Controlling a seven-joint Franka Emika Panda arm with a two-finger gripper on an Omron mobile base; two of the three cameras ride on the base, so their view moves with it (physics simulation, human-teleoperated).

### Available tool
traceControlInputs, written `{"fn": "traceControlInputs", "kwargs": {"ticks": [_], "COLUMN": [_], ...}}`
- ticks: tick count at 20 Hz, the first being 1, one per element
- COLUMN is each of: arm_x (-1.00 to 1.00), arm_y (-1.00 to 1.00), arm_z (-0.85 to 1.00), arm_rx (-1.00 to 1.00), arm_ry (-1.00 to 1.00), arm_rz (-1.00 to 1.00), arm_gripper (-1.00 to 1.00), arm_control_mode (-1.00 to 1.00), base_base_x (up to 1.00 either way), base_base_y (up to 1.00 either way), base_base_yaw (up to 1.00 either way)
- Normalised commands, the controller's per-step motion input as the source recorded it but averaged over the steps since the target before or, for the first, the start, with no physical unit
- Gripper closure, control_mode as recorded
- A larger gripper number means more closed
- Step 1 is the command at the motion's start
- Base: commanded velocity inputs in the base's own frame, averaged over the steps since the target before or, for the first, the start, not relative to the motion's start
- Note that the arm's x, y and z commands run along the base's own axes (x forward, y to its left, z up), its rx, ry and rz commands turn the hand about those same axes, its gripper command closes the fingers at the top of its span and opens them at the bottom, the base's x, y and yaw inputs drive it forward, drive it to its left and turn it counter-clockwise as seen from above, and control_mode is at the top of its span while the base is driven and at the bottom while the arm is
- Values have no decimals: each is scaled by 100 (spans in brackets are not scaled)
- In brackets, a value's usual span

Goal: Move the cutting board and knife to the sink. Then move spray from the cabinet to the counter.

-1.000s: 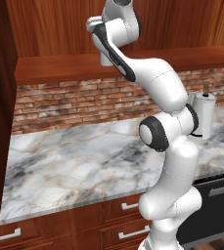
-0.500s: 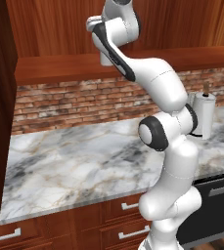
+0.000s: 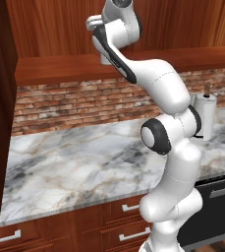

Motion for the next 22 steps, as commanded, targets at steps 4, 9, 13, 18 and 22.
{"fn": "traceControlInputs", "kwargs": {"ticks": [4, 9, 13, 18, 22], "arm_x": [-13, -23, -39, -47, -56], "arm_y": [0, 0, 0, 0, 0], "arm_z": [0, 0, 0, 0, 0], "arm_rx": [0, 0, 0, 0, 0], "arm_ry": [-2, -1, 0, 0, 0], "arm_rz": [0, 0, 0, 0, 0], "arm_gripper": [100, 100, 100, 100, 100], "arm_control_mode": [-100, -100, -100, -100, -100], "base_base_x": [0, 0, 0, 0, 0], "base_base_y": [0, 0, 0, 0, 0], "base_base_yaw": [0, 0, 0, 0, 0]}}
